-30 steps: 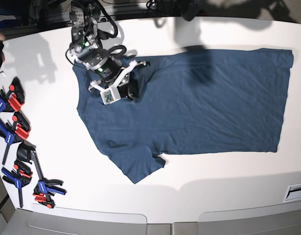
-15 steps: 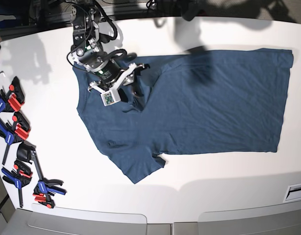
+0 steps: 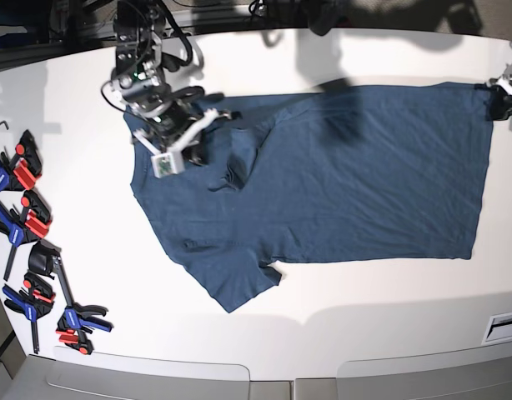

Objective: Fold the T-shirt properly
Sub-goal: 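Regrasp the shoulder seam with the right gripper and pull the shirt taut, then release and move the right gripper to the collar-side corner of the shirt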

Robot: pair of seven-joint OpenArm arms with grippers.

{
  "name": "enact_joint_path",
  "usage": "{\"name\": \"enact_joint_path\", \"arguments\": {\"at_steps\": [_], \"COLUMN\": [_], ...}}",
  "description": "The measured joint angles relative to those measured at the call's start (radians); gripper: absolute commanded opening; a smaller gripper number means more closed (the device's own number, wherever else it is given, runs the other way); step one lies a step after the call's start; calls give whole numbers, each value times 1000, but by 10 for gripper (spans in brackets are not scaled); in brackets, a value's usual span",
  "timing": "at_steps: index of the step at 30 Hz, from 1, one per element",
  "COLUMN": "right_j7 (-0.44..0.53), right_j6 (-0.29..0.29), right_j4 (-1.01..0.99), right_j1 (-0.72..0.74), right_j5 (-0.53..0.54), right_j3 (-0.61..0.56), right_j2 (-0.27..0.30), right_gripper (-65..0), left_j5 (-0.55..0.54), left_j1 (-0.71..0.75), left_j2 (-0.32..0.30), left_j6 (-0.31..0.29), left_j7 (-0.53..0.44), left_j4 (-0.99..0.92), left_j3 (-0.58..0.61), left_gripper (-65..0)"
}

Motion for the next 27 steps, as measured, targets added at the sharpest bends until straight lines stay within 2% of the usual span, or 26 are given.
{"name": "enact_joint_path", "arguments": {"at_steps": [1, 3, 7, 11, 14, 16, 23, 27], "right_j7": [10, 35, 49, 65, 36, 28, 56, 76], "right_j6": [-1, -19, -21, -21, -17, 5, 14, 21], "right_j4": [0, -1, -63, -157, -175, -175, -172, -167], "right_j1": [-10, -33, -45, -44, -40, -54, -129, -171], "right_j5": [0, -1, 0, 5, 4, 7, 27, 37], "right_j3": [23, 65, 114, 123, 126, 126, 125, 125], "right_j2": [0, 0, 0, 0, 1, 10, 68, 103], "right_gripper": [-650, -650, -650, -650, -650, -650, -650, -650], "left_j5": [42, 137, 248, 278, 271, 261, 170, 153], "left_j1": [-11, -35, -56, -62, -63, -59, 47, 110], "left_j2": [7, 37, 100, 139, 164, 162, 149, 150], "left_j6": [15, 92, 166, 176, 186, 183, 166, 160], "left_j7": [-6, -52, -103, -114, -68, -41, -73, -92], "left_j4": [0, 0, 1, 4, 8, 14, 22, 47], "left_j3": [13, 48, 119, 148, 148, 148, 146, 144], "left_gripper": [-650, -650, -650, -650, -650, -650, -650, -650]}}
